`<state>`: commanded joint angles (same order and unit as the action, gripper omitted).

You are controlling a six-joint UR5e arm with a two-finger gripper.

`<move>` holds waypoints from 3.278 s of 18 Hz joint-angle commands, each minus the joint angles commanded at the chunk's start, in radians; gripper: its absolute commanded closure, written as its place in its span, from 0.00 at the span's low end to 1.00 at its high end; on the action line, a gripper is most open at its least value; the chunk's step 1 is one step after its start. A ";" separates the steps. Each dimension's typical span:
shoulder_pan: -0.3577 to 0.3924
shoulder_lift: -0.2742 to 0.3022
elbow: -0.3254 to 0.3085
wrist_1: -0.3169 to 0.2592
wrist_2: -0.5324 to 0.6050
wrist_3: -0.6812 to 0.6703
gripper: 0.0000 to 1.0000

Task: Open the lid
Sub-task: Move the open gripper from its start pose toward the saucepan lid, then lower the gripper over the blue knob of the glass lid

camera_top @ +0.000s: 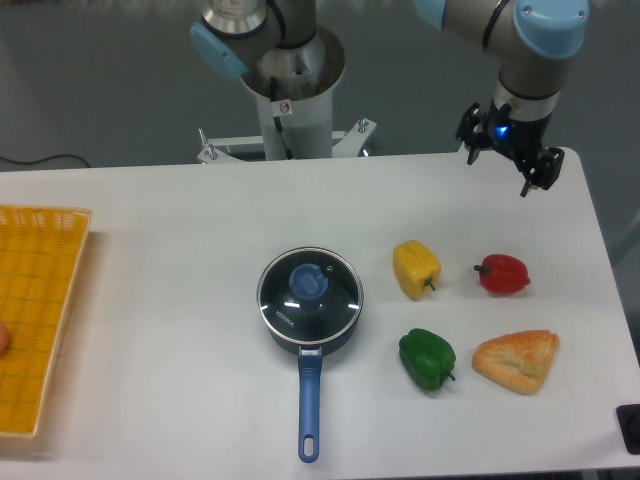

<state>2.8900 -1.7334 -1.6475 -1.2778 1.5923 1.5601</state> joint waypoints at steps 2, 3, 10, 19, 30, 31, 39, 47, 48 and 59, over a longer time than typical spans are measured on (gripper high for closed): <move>0.000 -0.002 0.002 -0.002 0.000 -0.003 0.00; 0.000 0.000 0.002 -0.002 -0.002 -0.002 0.00; -0.026 -0.008 -0.031 0.017 -0.002 -0.032 0.00; -0.060 -0.011 -0.029 0.012 -0.017 -0.244 0.00; -0.198 0.002 -0.081 0.077 -0.012 -0.449 0.00; -0.213 0.006 -0.095 0.086 -0.012 -0.466 0.00; -0.316 0.061 -0.172 0.100 -0.015 -0.589 0.00; -0.391 0.068 -0.166 0.097 -0.020 -0.615 0.00; -0.403 0.054 -0.160 0.095 -0.015 -0.611 0.00; -0.400 -0.061 -0.061 0.069 0.071 -0.325 0.00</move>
<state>2.4897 -1.7946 -1.7089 -1.2088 1.6628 1.2346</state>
